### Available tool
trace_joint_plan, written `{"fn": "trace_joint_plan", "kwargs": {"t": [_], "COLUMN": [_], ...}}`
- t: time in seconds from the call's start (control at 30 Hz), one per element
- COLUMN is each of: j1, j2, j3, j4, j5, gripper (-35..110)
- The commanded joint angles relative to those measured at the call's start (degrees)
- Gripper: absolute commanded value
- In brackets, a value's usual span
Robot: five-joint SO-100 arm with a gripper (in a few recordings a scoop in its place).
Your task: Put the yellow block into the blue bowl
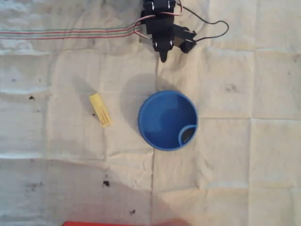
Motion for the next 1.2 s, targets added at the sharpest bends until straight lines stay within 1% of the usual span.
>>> {"fn": "trace_joint_plan", "kwargs": {"t": [0.0,0.13,0.37,0.63,0.73,0.87,1.03,1.17], "j1": [-1.0,-0.4,-0.4,-0.4,-0.3,1.6,6.0,10.9], "j2": [5.9,5.9,5.3,2.6,-5.9,-23.7,-47.5,-64.3], "j3": [4.0,2.7,-3.1,-20.6,-28.4,-41.7,-62.0,-78.5], "j4": [-1.1,-1.8,-7.2,-7.7,-8.3,-7.9,-7.3,-3.3], "j5": [0.0,-0.2,0.1,0.1,0.1,0.1,0.2,0.2], "gripper": [0,1,0,1,1,1,0,0]}}
